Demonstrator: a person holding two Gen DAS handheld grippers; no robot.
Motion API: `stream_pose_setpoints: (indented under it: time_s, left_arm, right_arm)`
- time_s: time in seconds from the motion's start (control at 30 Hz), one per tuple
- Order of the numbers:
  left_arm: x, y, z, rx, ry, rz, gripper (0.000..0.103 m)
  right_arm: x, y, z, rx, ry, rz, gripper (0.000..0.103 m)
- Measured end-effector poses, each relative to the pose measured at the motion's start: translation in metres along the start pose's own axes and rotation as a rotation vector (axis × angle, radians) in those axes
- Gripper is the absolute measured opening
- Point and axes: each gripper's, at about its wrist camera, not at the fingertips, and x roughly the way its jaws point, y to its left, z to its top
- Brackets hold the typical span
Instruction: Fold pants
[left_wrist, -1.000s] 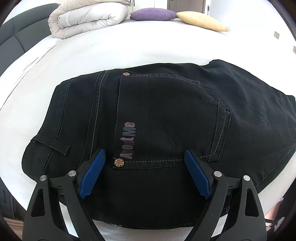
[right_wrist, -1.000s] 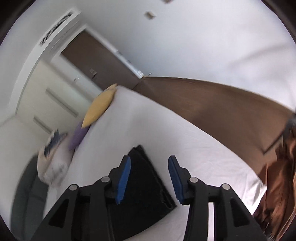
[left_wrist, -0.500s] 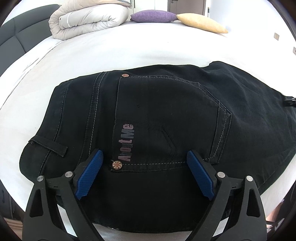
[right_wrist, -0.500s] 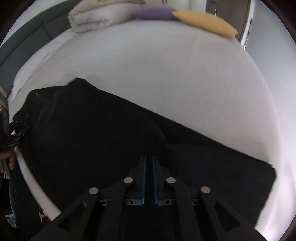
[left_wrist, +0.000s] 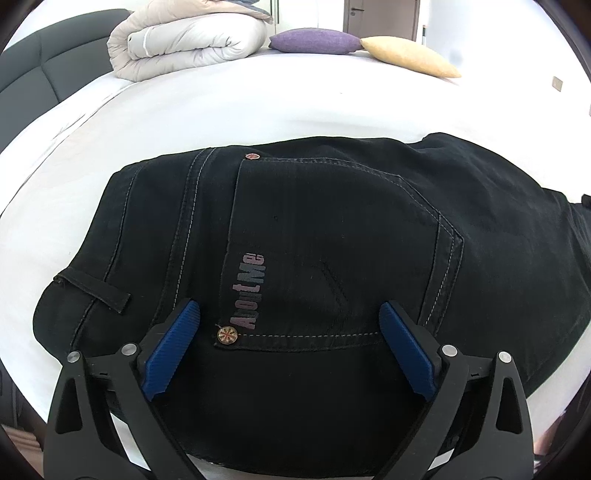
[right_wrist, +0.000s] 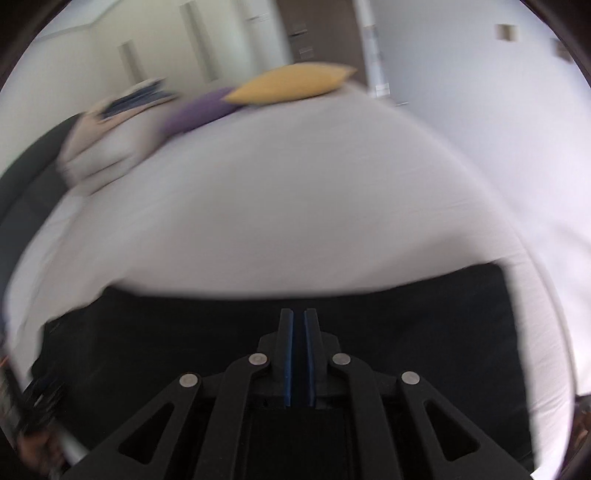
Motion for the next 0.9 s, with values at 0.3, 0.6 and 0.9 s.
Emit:
stream_pose_setpoints:
  time_s: [0.3, 0.6, 0.9]
  left_arm:
    - [0.000, -0.004, -0.001, 0.016, 0.003, -0.005, 0.099]
    - [-0.024, -0.009, -0.002, -0.017, -0.043, 0.053, 0.098]
    - [-0.041, -0.114, 0.024, 0.115, -0.143, -0.121, 0.092]
  right_arm:
    - [0.048, -0.013, -0.052, 0.128, 0.121, 0.132, 0.000]
    - [-0.058, -0.107, -0.053, 0.352, -0.115, -0.310, 0.007]
    - [0.005, 0.053, -0.108, 0.215, 0.039, 0.391, 0.011]
